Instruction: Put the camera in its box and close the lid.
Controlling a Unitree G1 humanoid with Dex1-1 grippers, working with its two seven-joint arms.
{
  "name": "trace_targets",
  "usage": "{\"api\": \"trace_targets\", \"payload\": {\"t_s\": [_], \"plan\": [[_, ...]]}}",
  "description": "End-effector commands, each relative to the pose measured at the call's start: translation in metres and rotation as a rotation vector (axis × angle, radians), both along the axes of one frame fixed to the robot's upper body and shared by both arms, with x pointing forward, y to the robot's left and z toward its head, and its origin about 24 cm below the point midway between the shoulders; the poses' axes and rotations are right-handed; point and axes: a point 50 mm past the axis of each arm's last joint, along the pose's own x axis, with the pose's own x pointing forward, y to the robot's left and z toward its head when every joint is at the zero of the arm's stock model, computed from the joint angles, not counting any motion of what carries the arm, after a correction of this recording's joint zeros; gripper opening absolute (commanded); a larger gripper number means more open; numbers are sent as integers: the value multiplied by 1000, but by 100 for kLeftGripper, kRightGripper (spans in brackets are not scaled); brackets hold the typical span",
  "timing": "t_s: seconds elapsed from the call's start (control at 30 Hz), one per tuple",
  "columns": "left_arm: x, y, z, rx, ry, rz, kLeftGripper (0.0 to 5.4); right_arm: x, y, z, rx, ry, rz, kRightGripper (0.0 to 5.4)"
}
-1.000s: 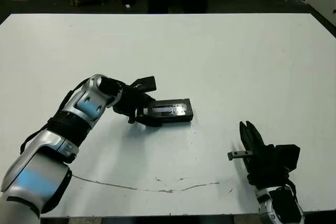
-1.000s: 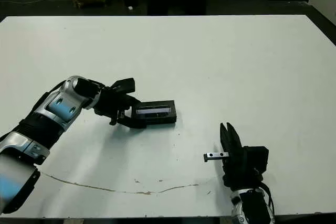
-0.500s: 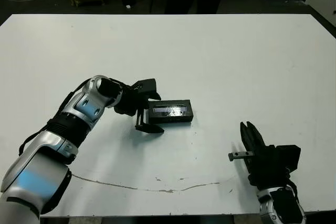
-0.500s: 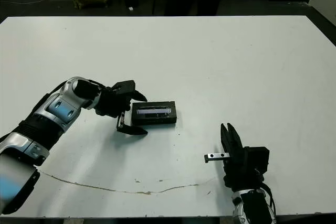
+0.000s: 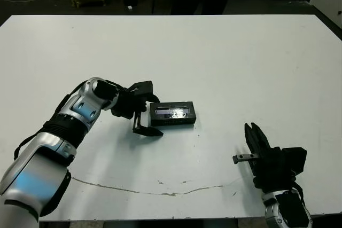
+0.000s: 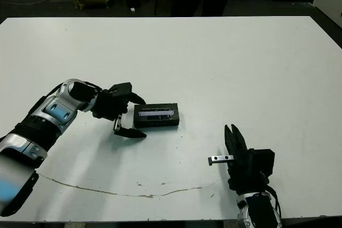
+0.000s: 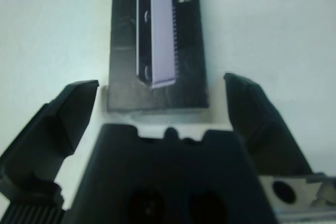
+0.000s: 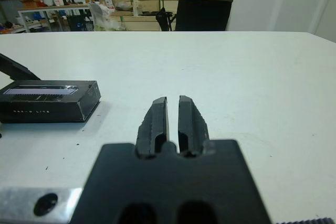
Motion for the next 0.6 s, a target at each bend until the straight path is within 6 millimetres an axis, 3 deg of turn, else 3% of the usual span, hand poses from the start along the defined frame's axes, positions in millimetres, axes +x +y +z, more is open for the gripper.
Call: {"api": "trace_targets", "payload": {"t_s": [0.03,0.33,0.6], "plan": [[-16,31,-34,127,43,77,539,-4,-3,-7,-4,37,-2,0],[-16,62,-24,78,-2,205,539,-4,-3,-6,2,52,-9,0],[-42,107,-28,67,76,260,539,-3,-5,-7,-22,33,7,0]]}}
